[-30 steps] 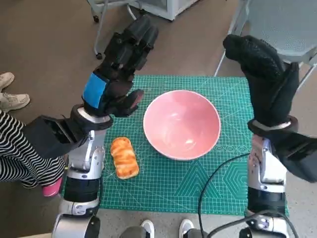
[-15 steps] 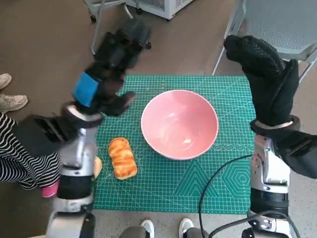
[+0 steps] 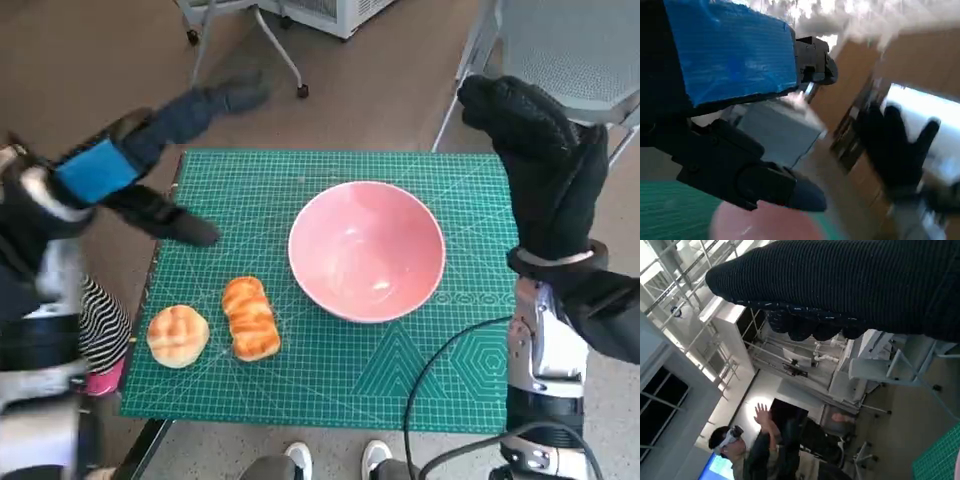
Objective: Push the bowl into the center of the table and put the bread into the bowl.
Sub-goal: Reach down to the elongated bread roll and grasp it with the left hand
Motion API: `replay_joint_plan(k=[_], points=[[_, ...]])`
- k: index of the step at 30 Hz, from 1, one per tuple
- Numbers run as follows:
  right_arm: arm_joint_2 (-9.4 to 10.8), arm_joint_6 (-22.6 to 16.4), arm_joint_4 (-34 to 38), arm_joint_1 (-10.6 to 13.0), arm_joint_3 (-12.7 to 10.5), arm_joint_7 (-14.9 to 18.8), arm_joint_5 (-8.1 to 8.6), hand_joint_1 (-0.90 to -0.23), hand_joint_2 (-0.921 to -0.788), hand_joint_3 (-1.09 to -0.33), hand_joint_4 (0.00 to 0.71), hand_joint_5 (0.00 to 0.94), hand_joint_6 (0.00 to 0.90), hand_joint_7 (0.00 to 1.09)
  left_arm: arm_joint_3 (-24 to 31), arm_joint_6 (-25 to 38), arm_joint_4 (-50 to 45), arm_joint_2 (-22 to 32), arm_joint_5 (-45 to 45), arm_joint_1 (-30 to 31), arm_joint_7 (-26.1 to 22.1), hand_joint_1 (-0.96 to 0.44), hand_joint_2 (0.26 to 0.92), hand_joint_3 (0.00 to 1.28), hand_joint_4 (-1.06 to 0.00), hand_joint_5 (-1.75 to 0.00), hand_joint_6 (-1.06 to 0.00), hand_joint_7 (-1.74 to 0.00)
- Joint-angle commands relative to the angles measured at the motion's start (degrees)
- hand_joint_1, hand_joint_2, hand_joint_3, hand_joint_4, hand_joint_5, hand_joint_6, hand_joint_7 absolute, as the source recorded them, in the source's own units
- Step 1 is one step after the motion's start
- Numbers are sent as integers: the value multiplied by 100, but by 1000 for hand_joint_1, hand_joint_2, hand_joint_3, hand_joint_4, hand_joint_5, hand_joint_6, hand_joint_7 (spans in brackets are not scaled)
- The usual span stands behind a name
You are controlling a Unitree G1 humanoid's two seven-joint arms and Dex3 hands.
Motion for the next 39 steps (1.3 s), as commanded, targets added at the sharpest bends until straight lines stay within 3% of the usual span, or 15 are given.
replay_joint_plan(k=[1, 10, 21, 39], points=[[27, 94, 54, 106, -50, -49, 73, -698, -921, -647, 198, 12, 56, 584, -184, 78, -404, 370, 490, 266, -13, -386, 756, 1, -182, -21, -78, -515], [22, 130, 25, 113, -83, -65, 102, -691, -921, -645, 199, 10, 52, 572, -472, 32, -851, 779, 810, 618, -239, -186, 724, 0, -221, -8, -190, -414], [-12, 174, -71, 168, -126, -51, 187, -691, -921, -643, 199, 8, 59, 566, -853, -832, -783, 909, 1108, 860, -345, -324, 699, 0, -308, -8, -329, -277], [-79, 172, -93, 224, -145, -29, 152, -683, -921, -644, 196, 3, 61, 555, -1448, -2143, 180, 784, 2105, 923, 232, -420, 673, 2, -342, -2, -420, -163]])
